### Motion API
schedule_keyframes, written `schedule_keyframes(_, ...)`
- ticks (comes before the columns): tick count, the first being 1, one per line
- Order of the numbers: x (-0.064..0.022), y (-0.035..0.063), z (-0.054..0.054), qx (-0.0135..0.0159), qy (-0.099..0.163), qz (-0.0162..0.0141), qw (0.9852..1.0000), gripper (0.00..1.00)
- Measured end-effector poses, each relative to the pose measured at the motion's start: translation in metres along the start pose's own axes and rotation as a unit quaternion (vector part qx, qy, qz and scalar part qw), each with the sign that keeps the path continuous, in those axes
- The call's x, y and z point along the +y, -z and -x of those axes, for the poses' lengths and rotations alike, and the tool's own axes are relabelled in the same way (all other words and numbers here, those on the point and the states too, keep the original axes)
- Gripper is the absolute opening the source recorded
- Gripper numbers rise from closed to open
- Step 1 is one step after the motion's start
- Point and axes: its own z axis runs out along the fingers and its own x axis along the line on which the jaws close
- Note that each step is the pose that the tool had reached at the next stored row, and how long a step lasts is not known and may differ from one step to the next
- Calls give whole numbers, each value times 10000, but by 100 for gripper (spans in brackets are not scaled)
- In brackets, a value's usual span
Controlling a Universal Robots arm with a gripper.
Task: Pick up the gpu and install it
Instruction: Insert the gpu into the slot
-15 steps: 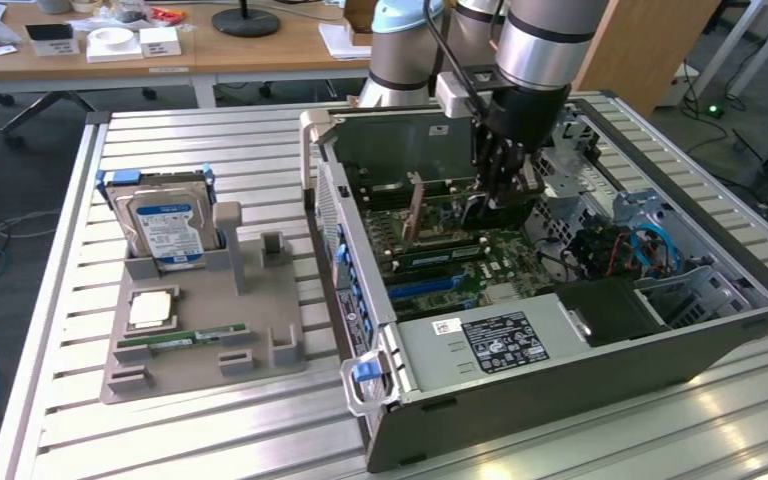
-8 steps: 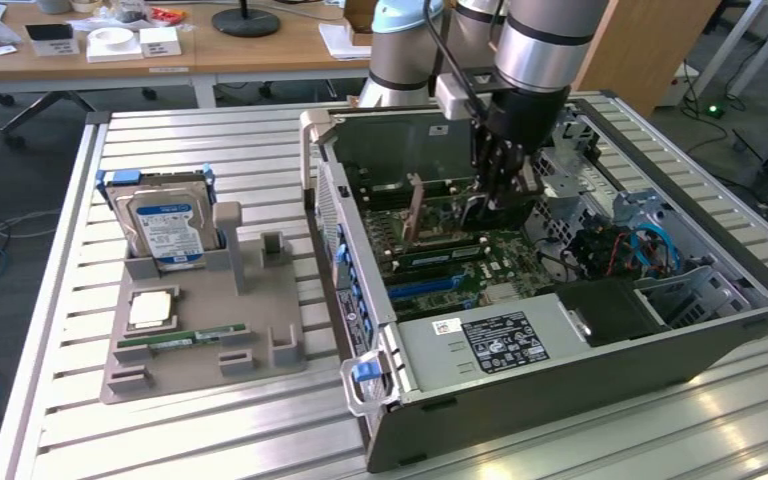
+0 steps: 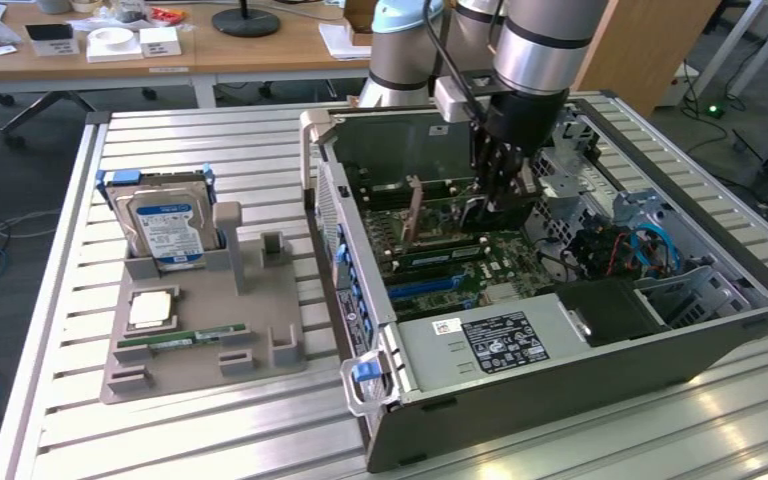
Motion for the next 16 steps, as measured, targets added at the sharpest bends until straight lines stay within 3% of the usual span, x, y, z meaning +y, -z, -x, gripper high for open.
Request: schedule_keyframes(16, 14, 2, -96, 0, 2, 0, 10000, 27)
